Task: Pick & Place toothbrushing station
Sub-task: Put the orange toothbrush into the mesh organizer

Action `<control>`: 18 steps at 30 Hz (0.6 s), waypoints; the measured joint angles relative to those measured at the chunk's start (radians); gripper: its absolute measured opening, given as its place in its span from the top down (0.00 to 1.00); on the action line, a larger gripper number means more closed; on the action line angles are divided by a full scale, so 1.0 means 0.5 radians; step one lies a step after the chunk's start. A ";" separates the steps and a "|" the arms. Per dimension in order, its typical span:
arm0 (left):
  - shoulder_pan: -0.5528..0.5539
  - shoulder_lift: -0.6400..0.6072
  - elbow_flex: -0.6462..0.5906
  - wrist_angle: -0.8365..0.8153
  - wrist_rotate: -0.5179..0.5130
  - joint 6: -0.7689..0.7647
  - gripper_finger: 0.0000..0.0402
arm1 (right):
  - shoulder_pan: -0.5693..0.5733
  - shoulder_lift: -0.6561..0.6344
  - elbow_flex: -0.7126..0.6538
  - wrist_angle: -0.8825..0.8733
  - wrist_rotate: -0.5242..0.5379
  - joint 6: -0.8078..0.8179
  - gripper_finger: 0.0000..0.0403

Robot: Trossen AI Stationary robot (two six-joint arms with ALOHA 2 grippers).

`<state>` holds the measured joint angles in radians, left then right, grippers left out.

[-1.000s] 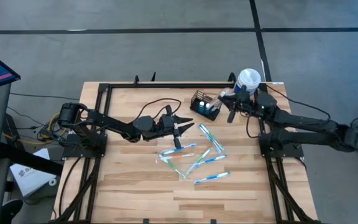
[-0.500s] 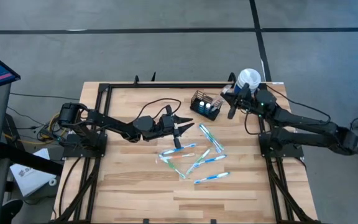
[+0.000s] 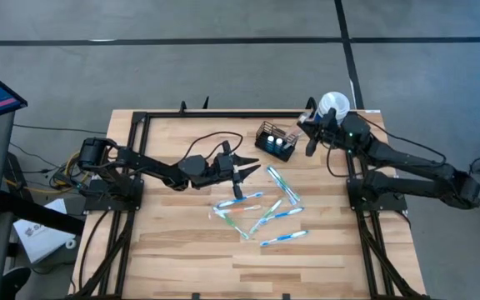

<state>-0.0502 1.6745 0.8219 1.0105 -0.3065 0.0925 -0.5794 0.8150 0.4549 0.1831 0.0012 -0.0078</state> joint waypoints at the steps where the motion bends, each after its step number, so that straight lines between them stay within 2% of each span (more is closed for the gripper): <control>1: 0.000 0.000 0.000 -0.002 0.001 0.000 0.81 | -0.001 0.000 0.008 -0.019 0.000 0.000 1.00; 10: 0.000 0.000 0.000 -0.015 0.000 0.000 0.81 | -0.001 -0.001 0.078 -0.214 0.026 -0.052 1.00; 18: 0.000 0.000 -0.001 -0.018 0.000 -0.001 0.81 | -0.001 0.021 0.065 -0.238 0.060 -0.051 1.00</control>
<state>-0.0502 1.6745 0.8216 1.0016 -0.3063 0.0921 -0.5797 0.8253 0.4874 0.0641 0.0311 -0.0334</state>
